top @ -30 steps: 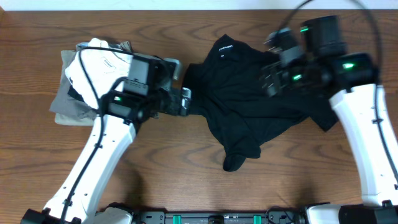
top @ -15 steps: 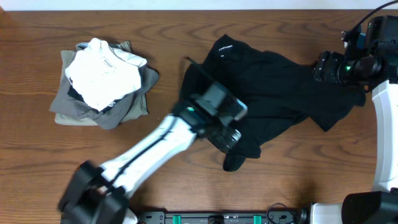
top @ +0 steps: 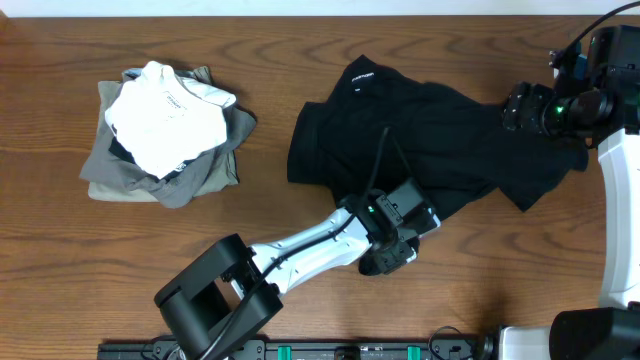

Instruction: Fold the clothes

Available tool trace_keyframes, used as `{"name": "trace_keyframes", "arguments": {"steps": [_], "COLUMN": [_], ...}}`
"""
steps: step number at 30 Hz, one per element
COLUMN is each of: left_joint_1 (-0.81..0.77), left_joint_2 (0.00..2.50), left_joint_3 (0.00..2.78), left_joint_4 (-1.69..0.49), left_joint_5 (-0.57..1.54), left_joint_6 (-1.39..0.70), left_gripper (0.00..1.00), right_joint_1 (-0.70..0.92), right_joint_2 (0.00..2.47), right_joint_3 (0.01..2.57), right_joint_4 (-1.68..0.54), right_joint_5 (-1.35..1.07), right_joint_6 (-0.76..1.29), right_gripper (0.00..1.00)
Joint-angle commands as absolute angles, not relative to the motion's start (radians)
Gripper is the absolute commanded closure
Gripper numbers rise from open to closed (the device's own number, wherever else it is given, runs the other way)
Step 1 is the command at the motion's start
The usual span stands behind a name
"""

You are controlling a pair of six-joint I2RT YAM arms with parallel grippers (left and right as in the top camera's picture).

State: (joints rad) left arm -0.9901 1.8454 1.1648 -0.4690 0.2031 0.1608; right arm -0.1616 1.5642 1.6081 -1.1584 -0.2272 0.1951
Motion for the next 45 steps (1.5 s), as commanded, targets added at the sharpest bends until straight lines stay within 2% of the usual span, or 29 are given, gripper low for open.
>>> {"name": "trace_keyframes", "arguments": {"steps": [1, 4, 6, 12, 15, 16, 17, 18, 19, 25, 31, 36, 45], "left_joint_1": [-0.994, -0.995, -0.996, -1.028, -1.038, -1.037, -1.037, -1.037, -1.036, -0.993, -0.885, -0.784, -0.645], "left_joint_2": [1.872, 1.888, 1.891, 1.907, 1.921, 1.921, 1.921, 1.92, 1.919, 1.896, 1.833, 1.812, 1.808], "left_joint_3": [1.184, 1.184, 1.184, 1.184, 1.184, 1.186, 1.192, 1.203, 1.211, 1.328, 1.384, 1.384, 1.384], "left_joint_4": [-0.456, -0.43, -0.421, -0.413, -0.409, -0.409, -0.413, -0.421, -0.432, -0.655, -0.847, -0.928, -0.945], "left_joint_5": [0.141, 0.141, 0.145, 0.144, 0.129, 0.128, 0.125, 0.116, 0.11, -0.013, -0.079, -0.188, -0.196], "left_joint_6": [0.191, 0.19, 0.19, 0.191, 0.19, 0.19, 0.189, 0.182, 0.182, 0.133, 0.125, 0.088, 0.081], "left_gripper": [0.37, 0.5, 0.54, 0.52, 0.55, 0.61, 0.72, 0.88, 0.94, 0.94, 0.94, 0.94, 0.94], "right_joint_1": [-0.169, -0.172, -0.175, -0.199, -0.211, -0.213, -0.215, -0.217, -0.218, -0.221, -0.242, -0.259, -0.266], "right_joint_2": [1.573, 1.573, 1.573, 1.573, 1.573, 1.573, 1.573, 1.573, 1.573, 1.573, 1.573, 1.581, 1.66], "right_joint_3": [1.607, 1.607, 1.607, 1.607, 1.607, 1.607, 1.607, 1.607, 1.607, 1.607, 1.607, 1.582, 1.38], "right_joint_4": [-1.16, -1.159, -1.159, -1.159, -1.162, -1.163, -1.164, -1.168, -1.169, -1.182, -1.185, -1.186, -1.099], "right_joint_5": [-0.224, -0.223, -0.212, -0.21, -0.21, -0.21, -0.21, -0.21, -0.21, -0.209, -0.18, -0.18, -0.142], "right_joint_6": [0.209, 0.209, 0.209, 0.21, 0.21, 0.21, 0.21, 0.21, 0.21, 0.209, 0.21, 0.213, 0.29], "right_gripper": [0.2, 0.19, 0.19, 0.19, 0.2, 0.2, 0.2, 0.2, 0.2, 0.2, 0.17, 0.2, 0.27]}}
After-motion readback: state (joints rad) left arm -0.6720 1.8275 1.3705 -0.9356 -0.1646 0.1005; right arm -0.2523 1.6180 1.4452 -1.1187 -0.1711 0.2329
